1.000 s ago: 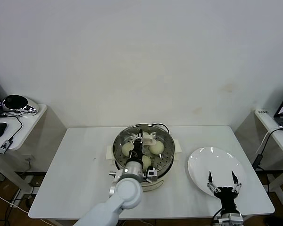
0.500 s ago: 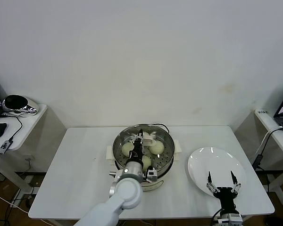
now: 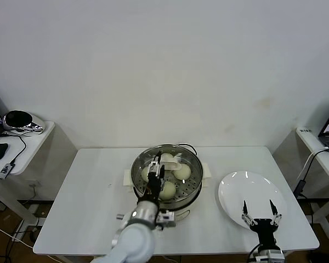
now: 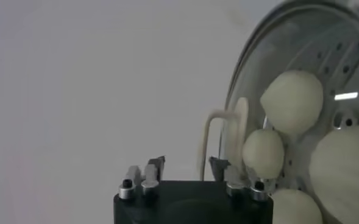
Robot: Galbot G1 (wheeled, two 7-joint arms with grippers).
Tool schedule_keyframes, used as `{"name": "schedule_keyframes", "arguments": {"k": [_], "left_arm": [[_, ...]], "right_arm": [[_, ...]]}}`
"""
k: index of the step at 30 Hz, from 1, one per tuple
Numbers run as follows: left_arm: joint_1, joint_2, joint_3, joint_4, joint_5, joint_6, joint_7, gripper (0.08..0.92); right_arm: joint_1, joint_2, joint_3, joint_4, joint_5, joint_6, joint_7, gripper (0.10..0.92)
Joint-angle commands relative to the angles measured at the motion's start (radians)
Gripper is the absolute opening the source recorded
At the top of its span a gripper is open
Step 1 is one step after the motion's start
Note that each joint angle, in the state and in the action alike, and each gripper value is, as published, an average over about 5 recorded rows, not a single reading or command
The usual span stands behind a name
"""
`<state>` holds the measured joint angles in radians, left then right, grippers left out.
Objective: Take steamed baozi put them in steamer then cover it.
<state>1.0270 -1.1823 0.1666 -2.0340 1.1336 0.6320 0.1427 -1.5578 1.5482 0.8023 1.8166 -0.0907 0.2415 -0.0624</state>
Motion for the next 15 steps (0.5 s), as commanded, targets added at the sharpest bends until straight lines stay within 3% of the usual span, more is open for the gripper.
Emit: {"name": "schedule_keyframes", "arguments": {"k": [1, 3, 5, 11, 15], "left_arm": [[0.542, 0.074, -0.441, -0.275, -0.719, -0.43, -0.388, 0.714], [0.623, 0.047, -0.593, -0.233, -0.951, -0.625, -0.424, 0.768], [0.692, 0.025, -0.711, -0.197, -1.128, -0.736, -0.438, 0.8], [0.901, 0.018, -0.783, -0.203, -1.391, -0.695, -0.501, 0.822], [0.951, 0.007, -0.761, -0.173, -1.413, -0.739, -0.506, 0.823]], "right_arm": [[-0.004, -0.03, -0.003, 0.003, 0.026, -0.004, -0.005, 0.823], [-0.004, -0.036, -0.012, 0.002, 0.029, -0.007, -0.007, 0.823], [-0.006, -0.044, -0.029, 0.002, 0.035, -0.01, -0.01, 0.823], [-0.055, -0.11, -0.101, 0.032, 0.112, -0.025, -0.024, 0.823], [-0.116, -0.169, -0.143, 0.073, 0.146, -0.033, -0.034, 0.823]]}}
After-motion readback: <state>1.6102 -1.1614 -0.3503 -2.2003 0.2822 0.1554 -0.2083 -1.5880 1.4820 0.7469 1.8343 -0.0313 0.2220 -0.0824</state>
